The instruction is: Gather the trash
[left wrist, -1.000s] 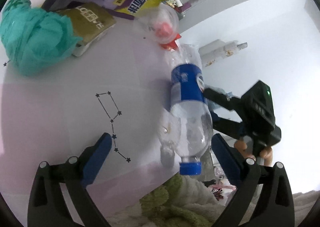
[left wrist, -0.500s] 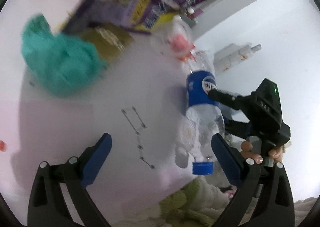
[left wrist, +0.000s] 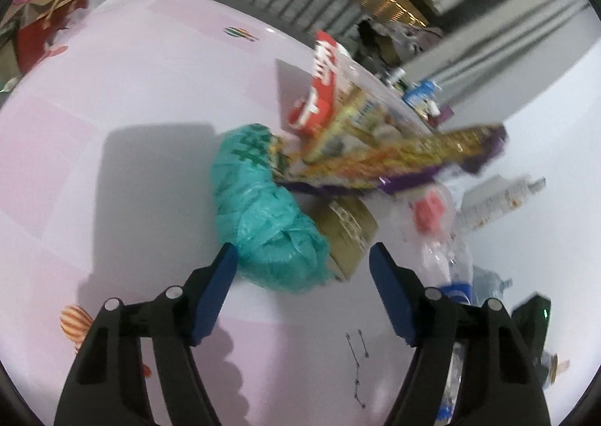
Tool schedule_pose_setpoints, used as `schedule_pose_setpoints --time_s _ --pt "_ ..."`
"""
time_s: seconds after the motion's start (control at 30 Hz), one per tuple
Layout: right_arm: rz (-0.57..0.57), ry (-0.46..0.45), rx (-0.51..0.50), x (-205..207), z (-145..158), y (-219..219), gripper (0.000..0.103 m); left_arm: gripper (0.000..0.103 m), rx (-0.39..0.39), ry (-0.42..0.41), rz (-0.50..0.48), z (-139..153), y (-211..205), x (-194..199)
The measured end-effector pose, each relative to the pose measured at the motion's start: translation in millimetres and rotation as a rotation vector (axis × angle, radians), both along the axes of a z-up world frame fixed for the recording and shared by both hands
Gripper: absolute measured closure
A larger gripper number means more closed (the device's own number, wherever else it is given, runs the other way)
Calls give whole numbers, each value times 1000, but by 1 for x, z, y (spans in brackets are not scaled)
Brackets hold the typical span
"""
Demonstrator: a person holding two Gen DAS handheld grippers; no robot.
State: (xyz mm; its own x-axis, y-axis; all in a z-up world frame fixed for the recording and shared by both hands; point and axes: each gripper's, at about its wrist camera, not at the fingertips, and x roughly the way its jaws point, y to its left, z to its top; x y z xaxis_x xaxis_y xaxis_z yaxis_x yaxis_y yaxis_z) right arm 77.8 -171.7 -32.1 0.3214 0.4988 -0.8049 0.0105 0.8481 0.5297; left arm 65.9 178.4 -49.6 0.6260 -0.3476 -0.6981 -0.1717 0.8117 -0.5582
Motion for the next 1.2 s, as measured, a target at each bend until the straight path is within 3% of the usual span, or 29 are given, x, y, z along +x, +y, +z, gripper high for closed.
schedule_pose_setpoints --time_s 0.13,0.27,0.37,0.47,0.6,0.73,0.87,1.07,1.2 --pt "-6 -7 5 -7 -1 -6 46 34 21 -8 24 6 0 -5" --pt "-8 -9 2 -6 -1 -9 46 33 31 -89 14 19 0 -16" --pt "-12 -11 8 -5 -1 -8 46 33 53 -77 38 18 3 -15" --pt "-13 -11 10 -5 -1 -9 46 33 123 -58 56 12 2 -4" --pt "-12 -12 9 -4 -1 -9 46 49 164 -28 60 1 7 3" --pt "-9 -8 14 -6 -1 -11 46 50 154 -22 52 0 8 -5" --pt "0 2 14 -9 -1 -15 46 50 186 3 -20 2 -4 -26" --pt "20 16 -11 -24 2 -22 46 49 186 41 -290 7 -43 -64" --pt "8 18 -32 -35 4 -28 46 45 167 23 -399 11 -69 -78"
